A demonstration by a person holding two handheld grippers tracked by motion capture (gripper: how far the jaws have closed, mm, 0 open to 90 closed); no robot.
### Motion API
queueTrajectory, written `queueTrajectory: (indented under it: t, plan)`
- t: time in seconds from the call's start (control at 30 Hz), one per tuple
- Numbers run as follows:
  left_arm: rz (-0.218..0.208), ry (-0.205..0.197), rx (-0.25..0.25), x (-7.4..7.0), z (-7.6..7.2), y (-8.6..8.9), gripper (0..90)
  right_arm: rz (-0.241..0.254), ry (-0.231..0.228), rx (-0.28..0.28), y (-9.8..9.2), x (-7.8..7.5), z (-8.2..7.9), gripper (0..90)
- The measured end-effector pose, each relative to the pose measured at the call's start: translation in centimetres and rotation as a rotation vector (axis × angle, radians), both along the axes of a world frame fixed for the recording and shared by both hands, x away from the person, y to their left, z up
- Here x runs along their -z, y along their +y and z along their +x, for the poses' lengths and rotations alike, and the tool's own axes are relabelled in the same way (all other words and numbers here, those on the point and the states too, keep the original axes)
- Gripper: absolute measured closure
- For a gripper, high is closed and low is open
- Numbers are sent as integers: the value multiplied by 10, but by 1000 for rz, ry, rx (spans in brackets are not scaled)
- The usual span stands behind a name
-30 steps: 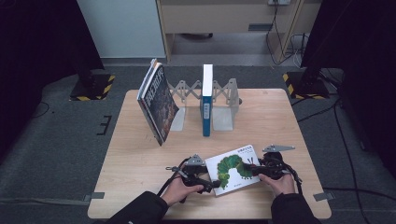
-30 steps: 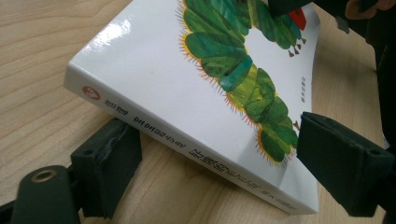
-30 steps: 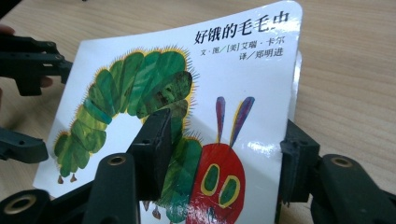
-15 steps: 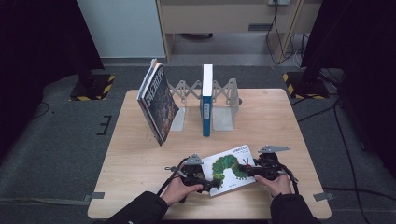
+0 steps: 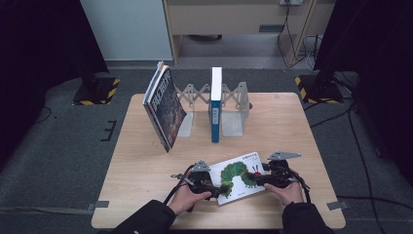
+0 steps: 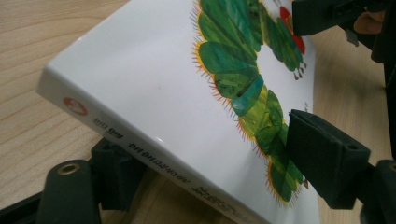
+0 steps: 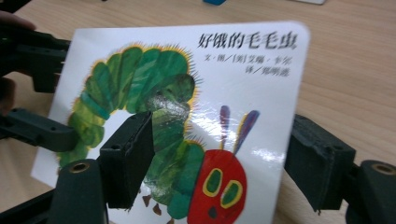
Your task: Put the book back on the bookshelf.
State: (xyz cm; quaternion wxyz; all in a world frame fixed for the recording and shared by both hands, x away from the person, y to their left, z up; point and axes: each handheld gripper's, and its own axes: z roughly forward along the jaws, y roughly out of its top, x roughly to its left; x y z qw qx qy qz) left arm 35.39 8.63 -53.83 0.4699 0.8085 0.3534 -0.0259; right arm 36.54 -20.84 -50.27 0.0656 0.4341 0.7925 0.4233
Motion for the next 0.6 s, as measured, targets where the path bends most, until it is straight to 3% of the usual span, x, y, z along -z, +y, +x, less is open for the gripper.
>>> queueTrajectory:
  t: [0.33, 0.5, 0.6]
  plan:
    - [-3, 1, -2, 0, 0, 1, 237, -30, -36, 22, -5, 1, 0, 225]
    - [-3, 1, -2, 0, 0, 1, 237, -26, 3, 47, -13, 5, 1, 253]
    - [-3, 1, -3, 0, 0, 1, 237, -31, 22, 26, -12, 8, 2, 308]
